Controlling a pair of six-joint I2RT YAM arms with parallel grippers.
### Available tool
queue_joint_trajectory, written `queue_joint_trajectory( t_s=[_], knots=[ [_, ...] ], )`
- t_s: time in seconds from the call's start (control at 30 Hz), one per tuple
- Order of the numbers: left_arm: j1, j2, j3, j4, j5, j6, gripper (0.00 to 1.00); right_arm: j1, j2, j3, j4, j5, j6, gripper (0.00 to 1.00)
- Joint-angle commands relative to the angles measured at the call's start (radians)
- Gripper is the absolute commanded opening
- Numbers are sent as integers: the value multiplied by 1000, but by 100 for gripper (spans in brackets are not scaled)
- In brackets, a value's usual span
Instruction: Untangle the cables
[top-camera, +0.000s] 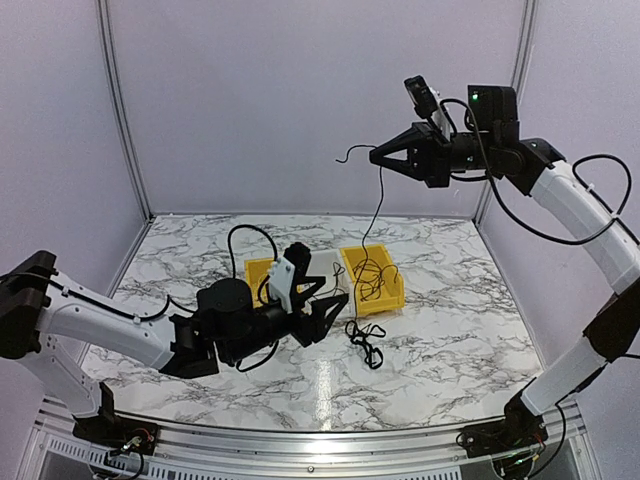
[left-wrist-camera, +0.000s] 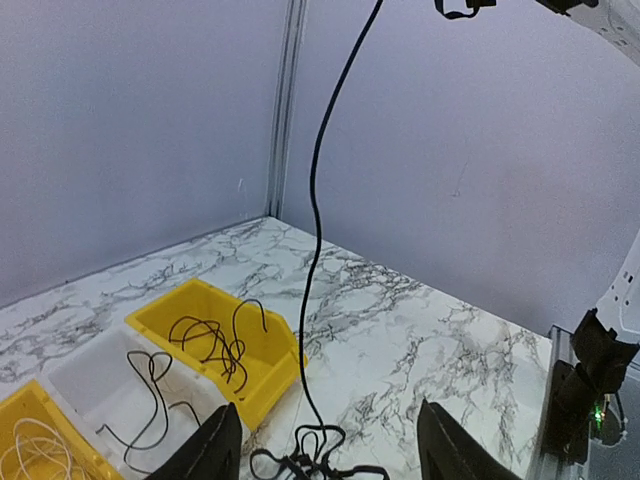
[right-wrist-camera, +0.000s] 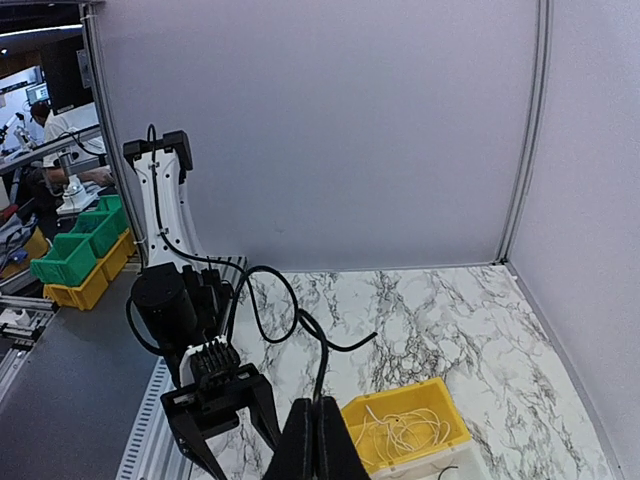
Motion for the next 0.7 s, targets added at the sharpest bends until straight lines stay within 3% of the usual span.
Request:
queue_joint_trajectory(
  t_s=[0.0, 0.2, 0.27, 0.4, 0.6, 0.67],
  knots=[
    [15, 87, 172, -173, -50, 158, 63, 31, -24, 17, 17, -19, -3, 0],
    [78, 219, 320, -242, 8, 121, 60, 45, -21, 34, 2, -29, -5, 0],
    [98, 249, 350, -242, 56, 98, 53, 46, -21, 37, -1, -31, -5, 0],
    [115, 268, 368, -240, 80, 79, 29, 47, -20, 35, -11, -27, -16, 0],
    [115, 253, 340, -208, 146, 106, 10, 45, -14, 7, -15, -10, -39, 0],
    [115, 239, 325, -201, 159, 95, 5, 45, -12, -7, -32, 6, -67, 8]
  ],
)
